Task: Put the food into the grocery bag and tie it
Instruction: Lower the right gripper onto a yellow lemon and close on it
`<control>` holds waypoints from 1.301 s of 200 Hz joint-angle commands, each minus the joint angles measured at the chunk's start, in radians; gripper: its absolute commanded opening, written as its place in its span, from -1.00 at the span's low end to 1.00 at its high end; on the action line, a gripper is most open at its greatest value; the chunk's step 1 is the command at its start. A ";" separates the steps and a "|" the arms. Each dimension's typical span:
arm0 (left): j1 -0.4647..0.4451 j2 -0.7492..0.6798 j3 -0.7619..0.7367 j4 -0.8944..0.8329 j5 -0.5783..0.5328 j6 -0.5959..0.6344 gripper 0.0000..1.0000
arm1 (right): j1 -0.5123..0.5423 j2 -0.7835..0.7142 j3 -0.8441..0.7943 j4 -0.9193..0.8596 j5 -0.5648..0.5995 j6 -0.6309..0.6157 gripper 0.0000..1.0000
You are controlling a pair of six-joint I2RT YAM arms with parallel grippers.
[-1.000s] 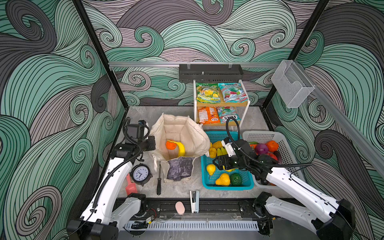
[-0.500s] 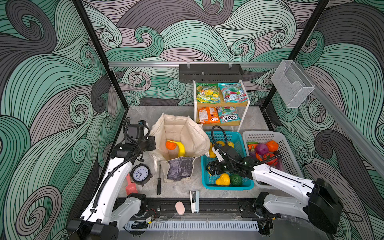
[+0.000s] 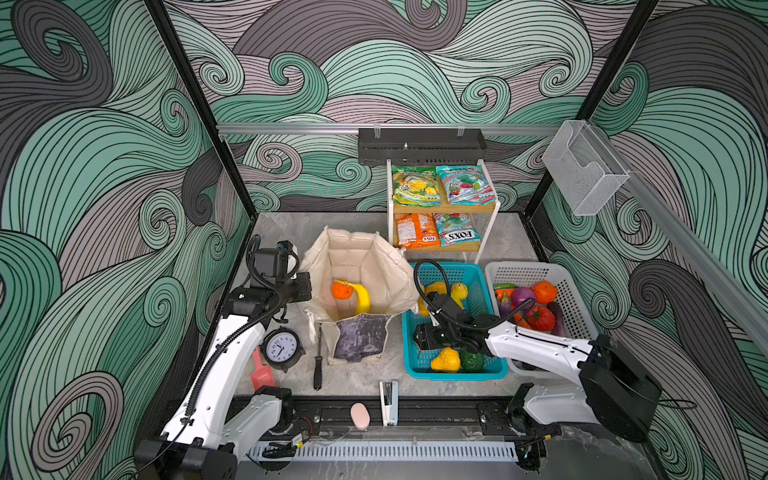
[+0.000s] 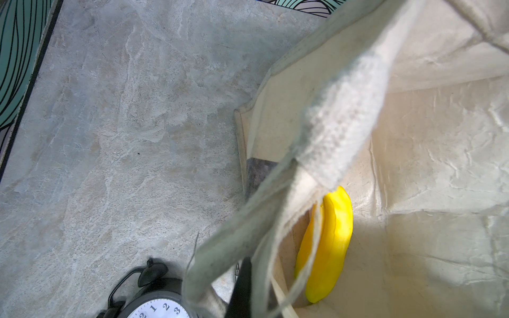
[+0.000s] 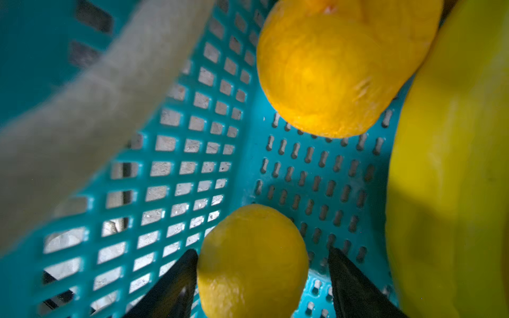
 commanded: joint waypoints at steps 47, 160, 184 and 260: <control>0.011 -0.014 -0.003 -0.003 0.016 -0.007 -1.00 | 0.005 0.078 -0.014 0.102 0.017 0.021 0.46; 0.010 -0.023 -0.005 -0.003 0.015 -0.003 -1.00 | 0.003 -0.100 -0.033 0.036 0.075 0.032 0.05; 0.011 -0.026 -0.007 0.000 0.016 -0.004 -1.00 | -0.009 -0.193 -0.033 -0.041 0.096 0.018 0.03; 0.012 -0.012 -0.002 -0.007 0.000 0.001 -1.00 | -0.060 -0.487 0.099 -0.359 0.155 -0.122 -0.06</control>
